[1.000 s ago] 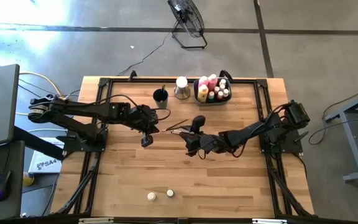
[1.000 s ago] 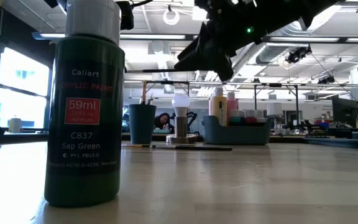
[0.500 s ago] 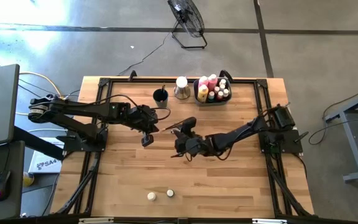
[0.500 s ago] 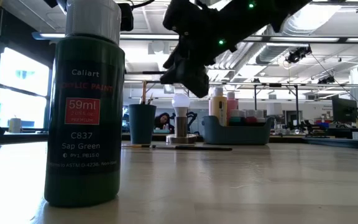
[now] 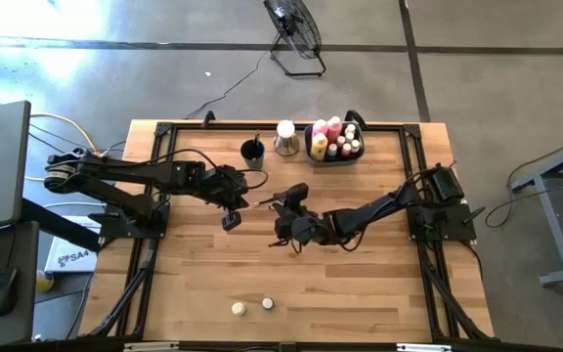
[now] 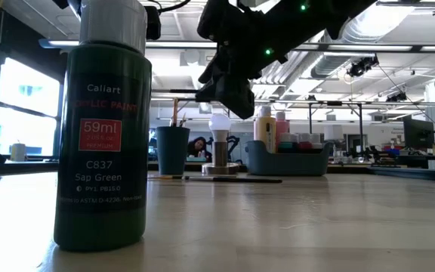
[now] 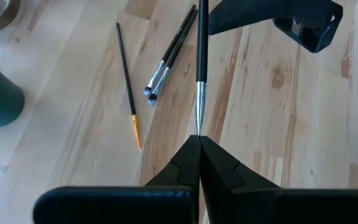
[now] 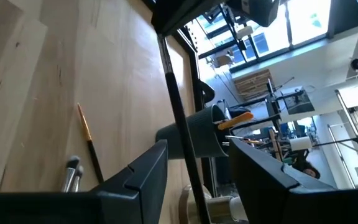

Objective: Pick & Place Paint Supplies
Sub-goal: Put the silver paintbrush into the blue cup

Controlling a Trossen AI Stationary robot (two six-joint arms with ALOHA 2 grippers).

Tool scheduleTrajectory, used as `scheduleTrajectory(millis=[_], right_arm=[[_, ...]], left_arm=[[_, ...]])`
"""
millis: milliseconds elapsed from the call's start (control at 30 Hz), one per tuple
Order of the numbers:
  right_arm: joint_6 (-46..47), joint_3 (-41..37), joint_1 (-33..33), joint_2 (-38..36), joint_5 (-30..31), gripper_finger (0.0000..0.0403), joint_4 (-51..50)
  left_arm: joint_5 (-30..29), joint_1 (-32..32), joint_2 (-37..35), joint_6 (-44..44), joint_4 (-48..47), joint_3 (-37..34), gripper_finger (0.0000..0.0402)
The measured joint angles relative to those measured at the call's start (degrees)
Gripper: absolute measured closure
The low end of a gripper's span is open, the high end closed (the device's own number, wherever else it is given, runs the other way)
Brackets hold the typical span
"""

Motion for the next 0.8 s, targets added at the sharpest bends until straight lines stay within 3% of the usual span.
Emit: scheduleTrajectory(millis=[167, 533, 800], right_arm=[[0.16, 0.0, 0.02, -0.01, -1.13, 0.0253, -0.18], [1.61, 0.0, 0.02, -0.04, -1.12, 0.0343, -0.18], [1.7, 0.0, 0.07, -0.04, -1.12, 0.0376, -0.3]], left_arm=[[0.0, 0.0, 0.0, -0.41, 0.0, 0.0, 0.0401], [0.02, 0.0, 0.0, -0.41, 0.0, 0.0, 0.0401], [0.02, 0.0, 0.0, -0.41, 0.0, 0.0, 0.0401]])
